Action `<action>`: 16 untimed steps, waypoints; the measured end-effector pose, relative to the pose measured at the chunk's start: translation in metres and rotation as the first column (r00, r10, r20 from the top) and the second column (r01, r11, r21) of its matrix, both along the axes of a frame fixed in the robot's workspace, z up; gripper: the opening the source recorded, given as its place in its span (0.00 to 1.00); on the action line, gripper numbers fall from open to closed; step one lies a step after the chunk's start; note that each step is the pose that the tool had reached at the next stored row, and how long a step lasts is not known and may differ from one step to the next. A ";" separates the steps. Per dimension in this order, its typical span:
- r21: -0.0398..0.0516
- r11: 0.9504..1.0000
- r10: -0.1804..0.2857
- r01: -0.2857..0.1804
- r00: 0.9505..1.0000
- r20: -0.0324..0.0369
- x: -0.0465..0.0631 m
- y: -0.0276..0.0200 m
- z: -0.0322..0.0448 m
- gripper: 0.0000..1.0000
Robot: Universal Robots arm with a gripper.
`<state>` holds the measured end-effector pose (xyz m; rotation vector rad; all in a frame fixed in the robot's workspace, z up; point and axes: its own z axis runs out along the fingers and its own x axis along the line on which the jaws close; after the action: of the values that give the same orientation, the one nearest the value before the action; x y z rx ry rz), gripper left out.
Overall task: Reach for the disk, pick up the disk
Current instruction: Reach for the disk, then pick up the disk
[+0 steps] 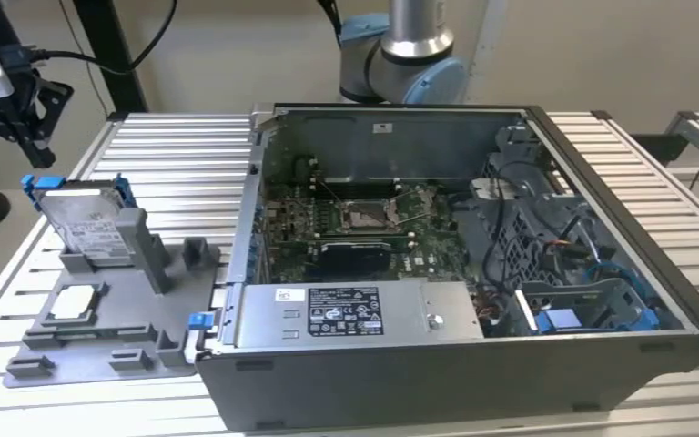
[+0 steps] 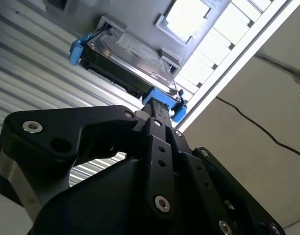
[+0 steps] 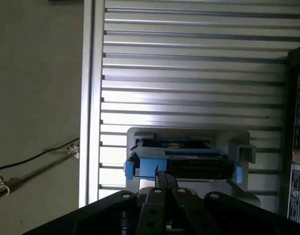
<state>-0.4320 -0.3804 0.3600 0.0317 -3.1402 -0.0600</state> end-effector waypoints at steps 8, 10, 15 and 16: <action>0.000 1.000 0.001 -0.001 1.000 0.002 0.000 0.0000 0.0000 0.00; 0.000 1.000 0.001 -0.001 1.000 0.002 -0.001 0.0000 -0.0001 0.00; 0.000 1.000 0.001 -0.001 1.000 0.002 -0.002 0.0000 0.0000 0.00; 0.000 1.000 0.001 -0.001 1.000 0.002 -0.002 0.0000 -0.0001 0.00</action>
<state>-0.4345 -0.3804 0.3600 0.0335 -3.1422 -0.0601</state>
